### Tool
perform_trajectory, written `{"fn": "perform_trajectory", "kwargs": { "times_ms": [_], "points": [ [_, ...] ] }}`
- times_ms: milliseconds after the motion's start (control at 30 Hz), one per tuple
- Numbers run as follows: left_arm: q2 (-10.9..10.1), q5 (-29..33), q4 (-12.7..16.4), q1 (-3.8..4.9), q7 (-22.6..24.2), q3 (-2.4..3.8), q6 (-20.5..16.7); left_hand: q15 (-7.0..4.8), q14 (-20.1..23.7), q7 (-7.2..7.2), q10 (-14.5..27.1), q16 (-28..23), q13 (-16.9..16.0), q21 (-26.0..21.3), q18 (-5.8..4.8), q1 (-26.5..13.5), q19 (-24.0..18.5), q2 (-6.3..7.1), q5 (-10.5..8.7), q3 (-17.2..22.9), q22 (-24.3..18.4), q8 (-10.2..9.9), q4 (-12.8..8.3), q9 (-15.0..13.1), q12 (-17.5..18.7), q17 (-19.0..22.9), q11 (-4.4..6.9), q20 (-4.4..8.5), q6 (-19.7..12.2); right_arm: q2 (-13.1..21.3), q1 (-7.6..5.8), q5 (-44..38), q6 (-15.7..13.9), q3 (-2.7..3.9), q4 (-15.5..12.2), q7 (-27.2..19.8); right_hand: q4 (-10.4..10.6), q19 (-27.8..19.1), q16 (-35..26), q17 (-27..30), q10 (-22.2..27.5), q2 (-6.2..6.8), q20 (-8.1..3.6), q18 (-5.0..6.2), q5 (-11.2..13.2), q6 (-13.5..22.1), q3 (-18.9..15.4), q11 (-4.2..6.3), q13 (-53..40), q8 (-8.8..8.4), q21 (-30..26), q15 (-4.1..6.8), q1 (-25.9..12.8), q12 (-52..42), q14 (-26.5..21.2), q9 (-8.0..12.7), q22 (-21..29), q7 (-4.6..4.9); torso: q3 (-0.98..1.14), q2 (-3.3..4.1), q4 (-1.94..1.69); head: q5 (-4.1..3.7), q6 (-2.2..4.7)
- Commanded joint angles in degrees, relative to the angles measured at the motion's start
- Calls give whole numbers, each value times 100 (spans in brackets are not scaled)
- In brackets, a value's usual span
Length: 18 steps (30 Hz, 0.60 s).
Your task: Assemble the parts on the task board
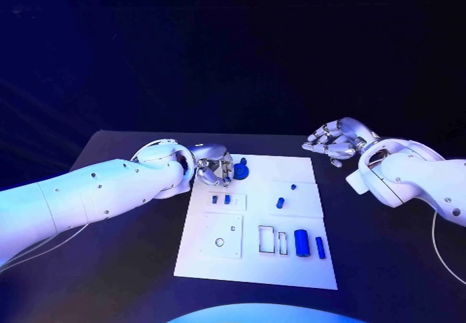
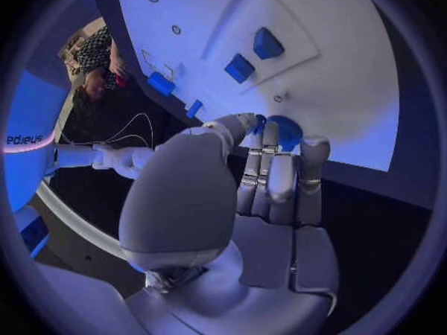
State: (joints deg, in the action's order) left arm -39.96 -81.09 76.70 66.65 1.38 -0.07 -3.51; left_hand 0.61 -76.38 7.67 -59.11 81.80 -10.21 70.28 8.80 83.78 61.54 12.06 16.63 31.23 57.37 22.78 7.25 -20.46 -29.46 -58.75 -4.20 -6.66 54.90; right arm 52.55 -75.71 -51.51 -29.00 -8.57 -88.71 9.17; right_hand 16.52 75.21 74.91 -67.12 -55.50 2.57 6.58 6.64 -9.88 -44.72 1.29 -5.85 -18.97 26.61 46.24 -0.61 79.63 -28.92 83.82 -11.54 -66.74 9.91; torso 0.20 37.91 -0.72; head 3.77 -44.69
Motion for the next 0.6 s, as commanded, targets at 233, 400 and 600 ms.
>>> {"fn": "perform_trajectory", "kwargs": {
  "times_ms": [233, 400, 600],
  "points": [
    [-56, 174, -25, 0, -19, 19, 350, 6, -22, 23, -43, 11, 16, 0, -74, -62, -17, 42, -21, -37, -21, -53, -16, 11, 61, 53, -8, -7, 29, -1, 4, -69, 51, 1, -15, -26, 9, 8, -20, -9, -41, -2, 15, 95, 11, 11, -37, 7, 6, -20, 18, -37, 3, 19, 78, 7, -6, 37, -11, 1, -5, 34, -5],
    [-21, 133, -113, -1, -23, 18, 389, 7, -24, 24, -44, 12, 16, 0, -74, -63, -17, 44, -22, -38, -21, -55, -16, 12, 64, 49, -8, -8, 29, -8, 4, -71, 52, 1, -10, -25, 9, 8, -20, -9, -41, -2, 15, 95, 11, 11, -37, 7, 6, -20, 18, -37, 3, 19, 78, 7, -6, 37, -12, 6, 5, 49, -7],
    [37, 47, -205, -3, -16, 13, 421, 7, -18, 24, -46, 9, 17, 3, -76, -62, -14, 44, -22, -38, -15, -57, -18, 12, 68, 60, -8, -8, 29, -12, 5, -74, 53, 1, -4, -25, 9, 8, -20, -9, -41, -2, 15, 95, 11, 11, -37, 7, 6, -20, 18, -37, 3, 19, 78, 7, -6, 37, -10, 7, 2, 48, -9]
  ]
}}
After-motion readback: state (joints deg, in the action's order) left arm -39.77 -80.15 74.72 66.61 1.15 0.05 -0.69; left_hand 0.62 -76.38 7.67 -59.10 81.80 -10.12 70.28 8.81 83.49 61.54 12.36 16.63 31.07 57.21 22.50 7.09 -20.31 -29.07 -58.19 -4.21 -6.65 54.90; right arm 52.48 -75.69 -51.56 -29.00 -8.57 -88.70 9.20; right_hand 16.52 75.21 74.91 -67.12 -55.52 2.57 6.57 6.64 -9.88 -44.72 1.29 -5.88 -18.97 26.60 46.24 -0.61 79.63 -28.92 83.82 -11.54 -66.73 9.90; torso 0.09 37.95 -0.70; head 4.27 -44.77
